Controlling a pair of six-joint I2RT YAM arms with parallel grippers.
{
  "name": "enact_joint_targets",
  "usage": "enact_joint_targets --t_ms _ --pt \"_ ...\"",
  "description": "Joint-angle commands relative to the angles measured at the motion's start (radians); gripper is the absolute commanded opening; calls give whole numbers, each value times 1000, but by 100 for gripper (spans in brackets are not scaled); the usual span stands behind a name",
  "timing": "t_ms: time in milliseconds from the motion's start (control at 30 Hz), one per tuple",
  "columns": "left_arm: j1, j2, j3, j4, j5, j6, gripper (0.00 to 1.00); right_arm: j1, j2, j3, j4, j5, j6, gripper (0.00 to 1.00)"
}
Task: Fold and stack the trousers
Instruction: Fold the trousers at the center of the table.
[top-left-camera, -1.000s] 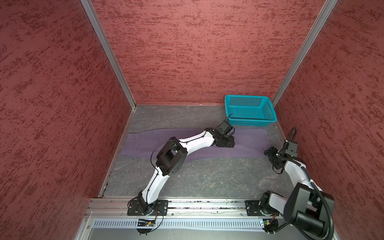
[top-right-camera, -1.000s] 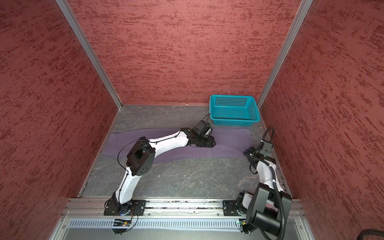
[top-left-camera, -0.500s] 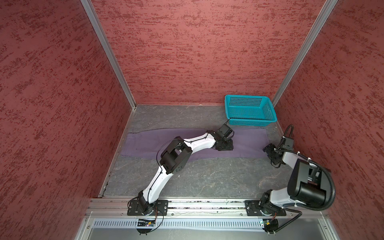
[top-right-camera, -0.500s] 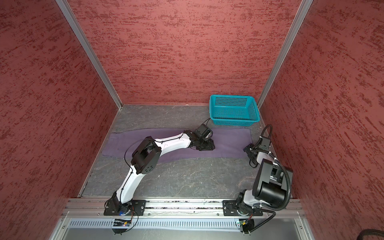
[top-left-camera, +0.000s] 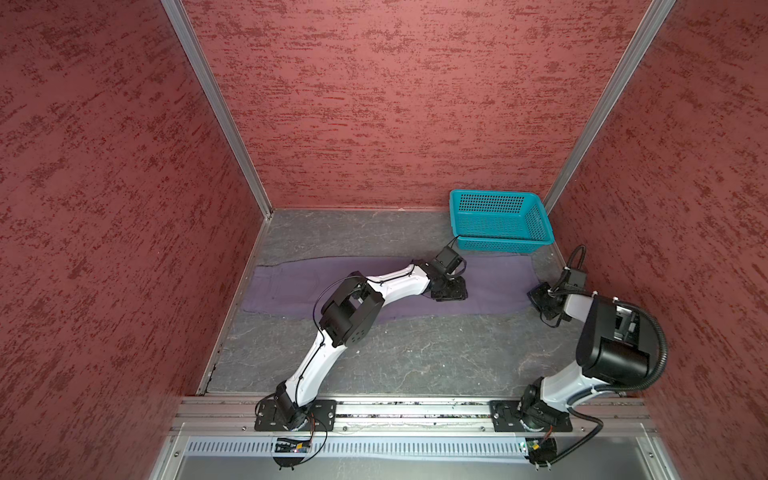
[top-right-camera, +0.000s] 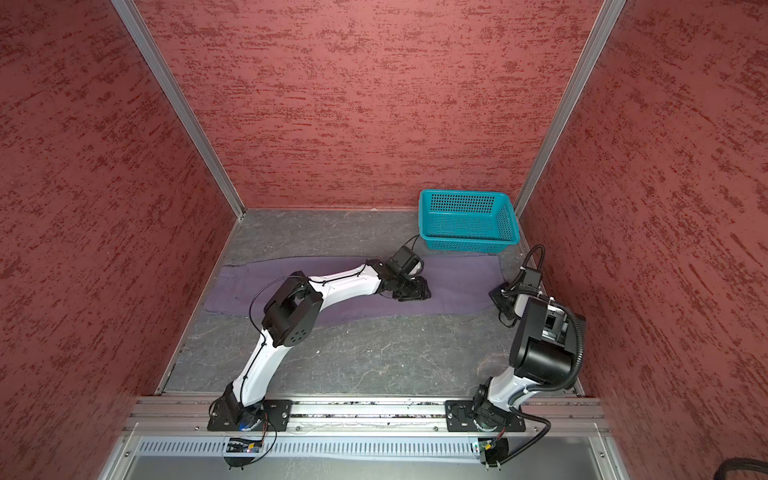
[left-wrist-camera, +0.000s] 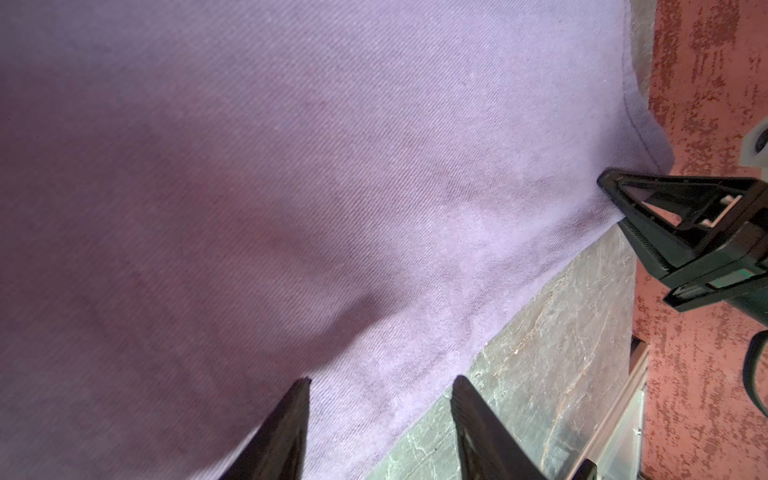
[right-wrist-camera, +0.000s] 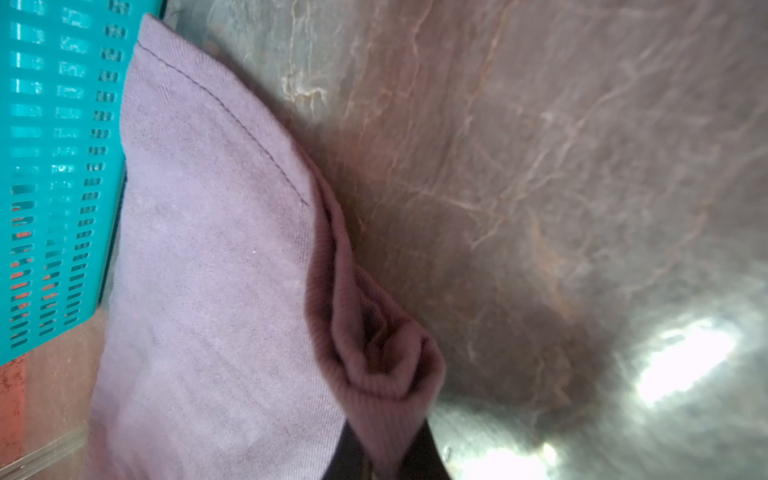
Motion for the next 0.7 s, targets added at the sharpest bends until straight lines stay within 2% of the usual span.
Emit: enact_joint_targets --t_ms 0,200,300,500,667 --pt "15 6 19 16 26 22 55 -1 -61 51 -74 49 -2 0" --pt "39 -42 29 15 51 30 54 10 -185 158 -131 71 -53 0" --pt "64 -76 11 26 62 8 54 49 -227 168 -152 102 -79 0" --pt "141 -171 -81 60 85 -47 54 174 -313 132 -137 158 -113 0" --pt "210 -286 -211 75 66 -65 54 304 -327 135 -126 180 -141 0"
